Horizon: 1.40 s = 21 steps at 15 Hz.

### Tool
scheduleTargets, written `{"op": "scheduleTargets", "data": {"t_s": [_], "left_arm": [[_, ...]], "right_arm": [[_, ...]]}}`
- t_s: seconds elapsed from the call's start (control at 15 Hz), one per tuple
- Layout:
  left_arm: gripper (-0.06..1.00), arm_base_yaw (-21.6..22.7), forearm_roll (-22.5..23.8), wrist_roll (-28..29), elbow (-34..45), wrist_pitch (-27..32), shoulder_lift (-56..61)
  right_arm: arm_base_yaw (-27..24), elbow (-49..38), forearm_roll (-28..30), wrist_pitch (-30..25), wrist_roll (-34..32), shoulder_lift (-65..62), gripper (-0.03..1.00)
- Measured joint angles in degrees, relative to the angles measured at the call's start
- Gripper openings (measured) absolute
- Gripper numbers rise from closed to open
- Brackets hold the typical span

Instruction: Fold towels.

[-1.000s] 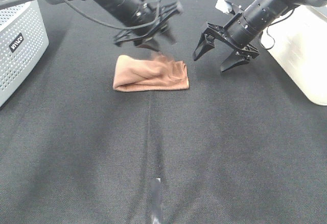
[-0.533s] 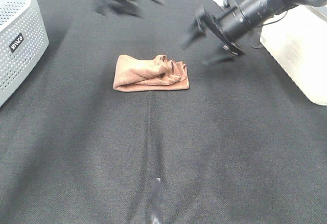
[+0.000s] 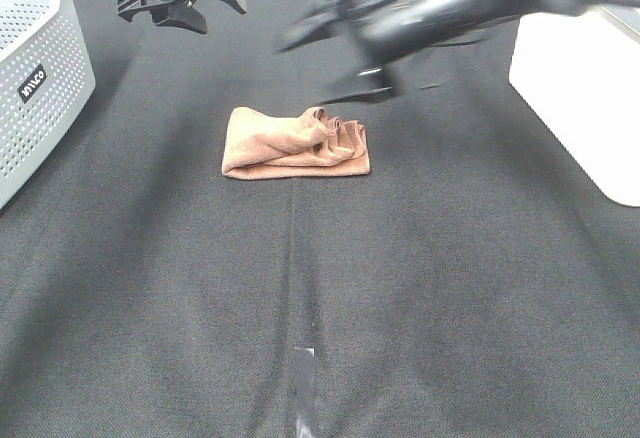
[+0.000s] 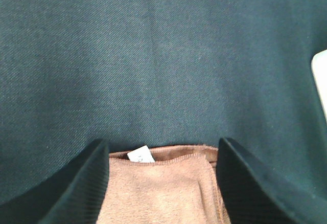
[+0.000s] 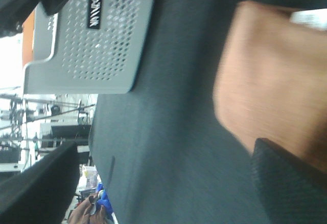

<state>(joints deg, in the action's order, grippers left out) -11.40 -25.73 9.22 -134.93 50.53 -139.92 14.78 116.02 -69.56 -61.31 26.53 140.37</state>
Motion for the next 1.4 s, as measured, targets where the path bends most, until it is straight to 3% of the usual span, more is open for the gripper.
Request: {"op": "scheduleTargets", "data": {"t_s": [0.33, 0.53, 0.93, 1.13, 1.4], "left_arm": [[0.59, 0.0, 0.06, 0.0, 0.0, 0.86, 0.0], [0.59, 0.0, 0.06, 0.0, 0.0, 0.86, 0.0], [0.59, 0.0, 1.2, 0.0, 0.0, 1.09, 0.0], [0.59, 0.0, 1.26, 0.0, 0.0, 1.95, 0.0], [0.59, 0.0, 4.64, 0.0, 0.0, 13.41, 1.2]], "right_arm": [[2.12, 0.0, -4.58, 4.64, 3.04, 4.35, 0.85], [1.2, 0.0, -3.5, 4.64, 2.06, 6.19, 0.85], [-5.27, 0.0, 3.15, -0.4, -0.11, 6.02, 0.85], [-5.96, 0.0, 8.65, -1.6, -0.11, 2.46, 0.85], [-6.19, 0.0, 19.08, -5.56, -3.15, -6.53, 0.85]]}}
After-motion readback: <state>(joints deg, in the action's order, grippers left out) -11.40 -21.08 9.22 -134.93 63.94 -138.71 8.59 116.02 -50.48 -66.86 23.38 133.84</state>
